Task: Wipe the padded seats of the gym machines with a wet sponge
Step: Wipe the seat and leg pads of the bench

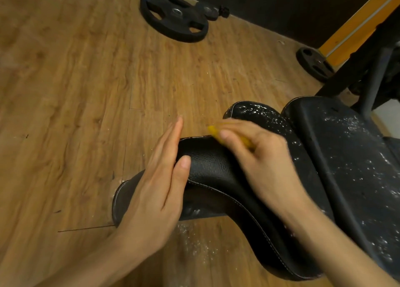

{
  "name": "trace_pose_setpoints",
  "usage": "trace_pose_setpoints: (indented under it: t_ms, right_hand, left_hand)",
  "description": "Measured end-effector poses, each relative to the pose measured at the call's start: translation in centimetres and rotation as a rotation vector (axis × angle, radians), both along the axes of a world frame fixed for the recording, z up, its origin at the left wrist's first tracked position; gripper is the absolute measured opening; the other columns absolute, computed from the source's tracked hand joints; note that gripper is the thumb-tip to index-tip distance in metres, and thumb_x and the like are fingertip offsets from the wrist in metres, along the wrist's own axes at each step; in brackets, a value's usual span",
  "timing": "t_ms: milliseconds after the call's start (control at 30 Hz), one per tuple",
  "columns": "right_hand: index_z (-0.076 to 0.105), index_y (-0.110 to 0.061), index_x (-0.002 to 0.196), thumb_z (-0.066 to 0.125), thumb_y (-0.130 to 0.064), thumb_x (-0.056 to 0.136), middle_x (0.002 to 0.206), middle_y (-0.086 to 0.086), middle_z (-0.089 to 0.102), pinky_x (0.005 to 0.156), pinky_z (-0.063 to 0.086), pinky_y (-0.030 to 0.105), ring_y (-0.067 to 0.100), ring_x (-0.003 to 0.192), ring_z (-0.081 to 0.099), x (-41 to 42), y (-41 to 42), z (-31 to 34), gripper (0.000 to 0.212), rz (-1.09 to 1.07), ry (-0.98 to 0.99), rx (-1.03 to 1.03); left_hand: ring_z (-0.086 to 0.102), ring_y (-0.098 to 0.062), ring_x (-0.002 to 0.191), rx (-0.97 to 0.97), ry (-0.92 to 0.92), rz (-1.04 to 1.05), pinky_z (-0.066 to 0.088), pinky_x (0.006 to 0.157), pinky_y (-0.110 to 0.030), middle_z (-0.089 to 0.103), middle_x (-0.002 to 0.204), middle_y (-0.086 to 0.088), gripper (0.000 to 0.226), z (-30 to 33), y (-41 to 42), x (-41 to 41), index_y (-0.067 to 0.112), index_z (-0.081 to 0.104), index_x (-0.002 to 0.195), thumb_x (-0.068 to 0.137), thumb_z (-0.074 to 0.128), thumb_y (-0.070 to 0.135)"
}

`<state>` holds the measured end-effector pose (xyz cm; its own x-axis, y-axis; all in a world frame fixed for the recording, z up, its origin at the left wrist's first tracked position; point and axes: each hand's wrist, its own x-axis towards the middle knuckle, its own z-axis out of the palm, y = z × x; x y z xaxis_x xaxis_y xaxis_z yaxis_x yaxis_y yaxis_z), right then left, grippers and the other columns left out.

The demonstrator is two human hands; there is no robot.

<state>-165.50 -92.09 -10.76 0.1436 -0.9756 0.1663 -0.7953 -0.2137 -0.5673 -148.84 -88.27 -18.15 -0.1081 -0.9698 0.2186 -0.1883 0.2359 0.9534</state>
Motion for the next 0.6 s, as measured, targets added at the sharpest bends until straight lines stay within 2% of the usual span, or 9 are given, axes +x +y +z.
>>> trace_pose_setpoints:
  t_ms: [100,233,333,433,500,600]
  right_hand:
    - [0.072,-0.023,0.112,0.056,-0.028,0.096,0.126,-0.012,0.062,0.108,0.039,0.028,-0.003,0.121,0.051,-1.3,-1.1,0.2,0.023,-0.132,0.015,0.009]
    - [0.07,-0.019,0.113,0.054,-0.026,0.099,0.117,-0.011,0.054,0.099,0.041,0.02,0.007,0.115,0.052,2.6,0.5,0.4,0.023,0.044,0.075,0.055]
    - [0.069,-0.022,0.116,0.053,-0.028,0.099,0.114,-0.012,0.055,0.099,0.042,0.022,0.009,0.113,0.054,0.5,-0.7,1.0,0.024,0.075,0.088,0.105]
    - [0.068,-0.024,0.114,0.055,-0.025,0.097,0.113,-0.011,0.057,0.099,0.045,0.032,0.008,0.112,0.055,-1.1,-2.2,1.5,0.022,-0.071,0.069,0.123]
    - [0.07,-0.021,0.112,0.054,-0.025,0.098,0.111,-0.011,0.059,0.102,0.044,0.031,0.008,0.113,0.054,0.9,-1.6,1.6,0.022,-0.049,0.064,0.163]
    - [0.067,-0.019,0.119,0.049,-0.029,0.1,0.117,-0.01,0.06,0.108,0.036,0.025,0.008,0.119,0.052,3.1,-0.5,2.4,0.028,0.16,0.097,0.249]
  left_hand:
    - [0.011,0.007,0.147,0.032,0.014,-0.009,0.011,0.115,-0.01,0.015,0.16,0.025,0.054,0.4,0.2,0.0,0.028,0.013,0.156,0.104,0.026,0.035]
    - [0.01,0.008,0.146,0.153,0.035,0.004,0.011,0.114,-0.01,0.014,0.158,0.03,0.054,1.5,0.4,-0.1,0.033,0.013,0.156,0.103,0.027,0.035]
    - [0.007,0.018,0.141,0.317,0.058,0.048,0.006,0.108,0.0,0.013,0.154,0.039,0.051,2.7,0.7,-0.1,0.044,0.014,0.152,0.103,0.026,0.045]
    - [0.005,0.029,0.133,0.535,0.118,0.125,0.004,0.099,0.01,0.015,0.148,0.046,0.052,4.3,0.4,-0.7,0.053,0.016,0.147,0.097,0.024,0.053]
    - [0.007,0.027,0.135,0.623,0.162,0.213,0.004,0.104,0.007,0.02,0.149,0.043,0.056,5.1,0.0,-1.6,0.051,0.021,0.147,0.091,0.025,0.054]
    - [0.018,0.02,0.138,0.698,0.254,0.413,0.012,0.114,-0.007,0.031,0.149,0.034,0.056,6.1,-0.7,-2.9,0.046,0.034,0.144,0.089,0.026,0.052]
